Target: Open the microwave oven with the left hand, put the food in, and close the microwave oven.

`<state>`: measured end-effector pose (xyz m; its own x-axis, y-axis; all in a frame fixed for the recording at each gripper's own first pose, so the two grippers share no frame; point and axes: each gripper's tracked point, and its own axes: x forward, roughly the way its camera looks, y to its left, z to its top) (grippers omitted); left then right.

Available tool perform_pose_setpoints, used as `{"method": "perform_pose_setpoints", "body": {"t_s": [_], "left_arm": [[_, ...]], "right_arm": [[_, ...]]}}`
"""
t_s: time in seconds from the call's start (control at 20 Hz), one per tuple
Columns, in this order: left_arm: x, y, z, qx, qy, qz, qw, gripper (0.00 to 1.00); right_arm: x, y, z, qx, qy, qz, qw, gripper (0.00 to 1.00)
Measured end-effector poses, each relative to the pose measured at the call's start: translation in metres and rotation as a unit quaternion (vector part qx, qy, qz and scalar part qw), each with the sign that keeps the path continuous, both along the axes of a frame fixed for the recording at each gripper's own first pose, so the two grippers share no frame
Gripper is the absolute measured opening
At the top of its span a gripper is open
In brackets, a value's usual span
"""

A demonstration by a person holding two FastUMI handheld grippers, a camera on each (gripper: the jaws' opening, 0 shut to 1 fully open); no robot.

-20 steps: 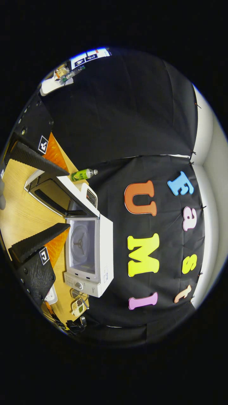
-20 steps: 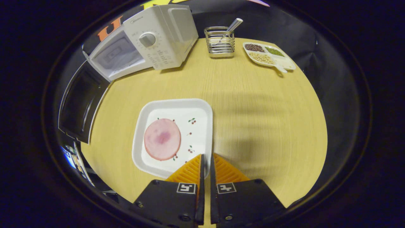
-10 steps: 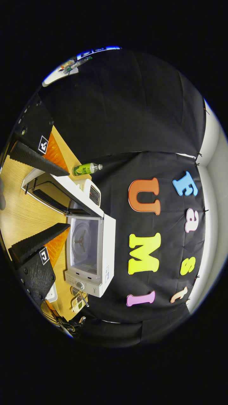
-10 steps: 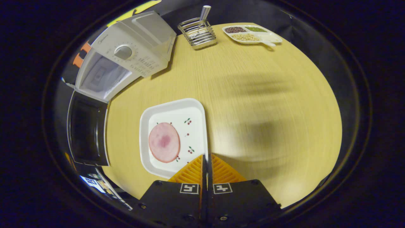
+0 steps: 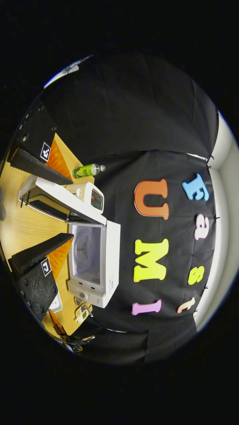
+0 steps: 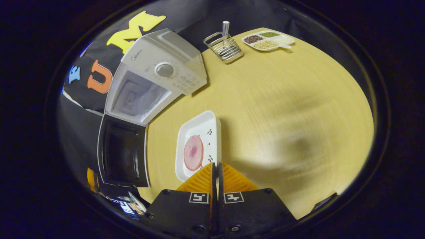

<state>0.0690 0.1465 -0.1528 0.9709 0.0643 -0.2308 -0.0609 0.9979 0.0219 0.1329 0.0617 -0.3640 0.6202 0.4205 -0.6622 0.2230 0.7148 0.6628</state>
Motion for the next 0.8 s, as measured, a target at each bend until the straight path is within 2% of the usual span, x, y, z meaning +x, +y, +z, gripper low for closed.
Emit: {"method": "perform_pose_setpoints", "body": {"t_s": [0.2,0.35,0.45,0.6,0.8], "left_arm": [[0.006,-0.011,0.009,0.004,0.000,-0.022,1.000,0.89],[0.006,-0.018,0.026,0.014,-0.015,-0.030,0.999,0.89],[0.003,-0.026,0.033,0.021,-0.018,-0.039,0.999,0.89],[0.003,-0.042,0.042,0.024,-0.017,-0.054,0.998,0.89],[0.008,-0.055,0.047,0.024,-0.011,-0.069,0.997,0.90]], "right_arm": [[0.009,0.035,0.016,0.048,-0.018,-0.013,0.999,0.04],[0.019,0.056,0.038,0.040,-0.053,-0.009,0.998,0.04],[0.029,0.080,0.057,0.057,-0.082,-0.010,0.995,0.03],[0.046,0.110,0.086,0.098,-0.103,-0.036,0.989,0.04],[0.085,0.130,0.107,0.092,-0.137,-0.072,0.984,0.04]]}}
